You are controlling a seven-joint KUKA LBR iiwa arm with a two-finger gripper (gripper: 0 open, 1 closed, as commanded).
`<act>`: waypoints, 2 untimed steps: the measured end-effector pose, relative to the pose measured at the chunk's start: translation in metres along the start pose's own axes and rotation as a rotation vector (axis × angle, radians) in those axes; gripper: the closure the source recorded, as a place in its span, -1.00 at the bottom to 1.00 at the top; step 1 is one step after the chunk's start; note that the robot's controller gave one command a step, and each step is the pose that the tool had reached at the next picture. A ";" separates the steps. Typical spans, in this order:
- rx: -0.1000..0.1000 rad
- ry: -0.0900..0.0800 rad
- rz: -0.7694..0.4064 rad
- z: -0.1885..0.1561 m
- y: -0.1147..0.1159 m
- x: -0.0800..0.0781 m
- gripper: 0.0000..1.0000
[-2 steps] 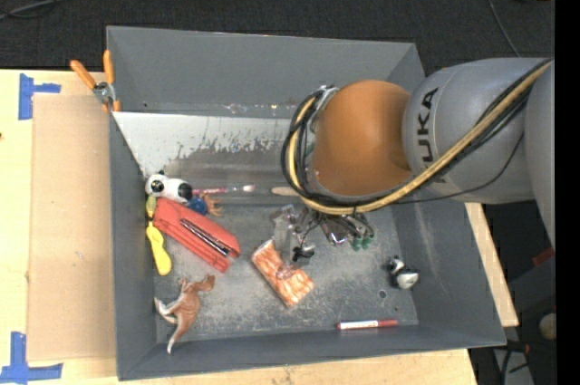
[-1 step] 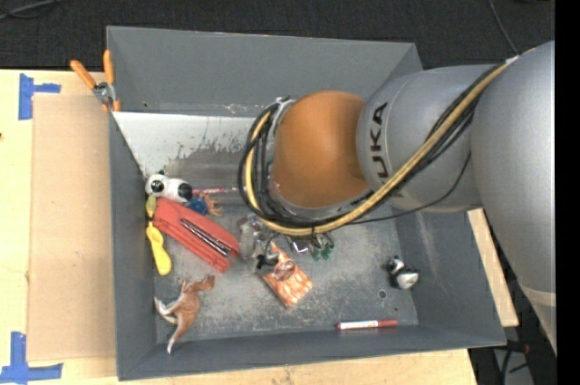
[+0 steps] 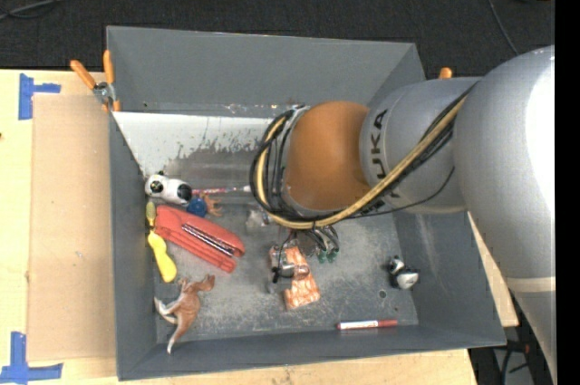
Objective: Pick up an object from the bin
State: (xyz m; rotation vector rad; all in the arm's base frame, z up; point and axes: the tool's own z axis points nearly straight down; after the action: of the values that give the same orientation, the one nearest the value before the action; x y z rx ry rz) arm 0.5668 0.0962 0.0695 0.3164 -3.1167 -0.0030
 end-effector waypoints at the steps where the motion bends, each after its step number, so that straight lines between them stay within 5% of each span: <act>1: 0.000 0.000 0.001 0.000 0.000 0.000 -1.00; 2: -0.003 0.000 -0.090 -0.003 -0.023 0.008 -1.00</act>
Offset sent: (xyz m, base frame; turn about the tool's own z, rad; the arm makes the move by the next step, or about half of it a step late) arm -0.0062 -0.0621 0.0059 -0.1689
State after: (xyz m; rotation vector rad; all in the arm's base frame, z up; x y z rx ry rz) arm 0.5635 0.0721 0.0722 0.4558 -3.0995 -0.0085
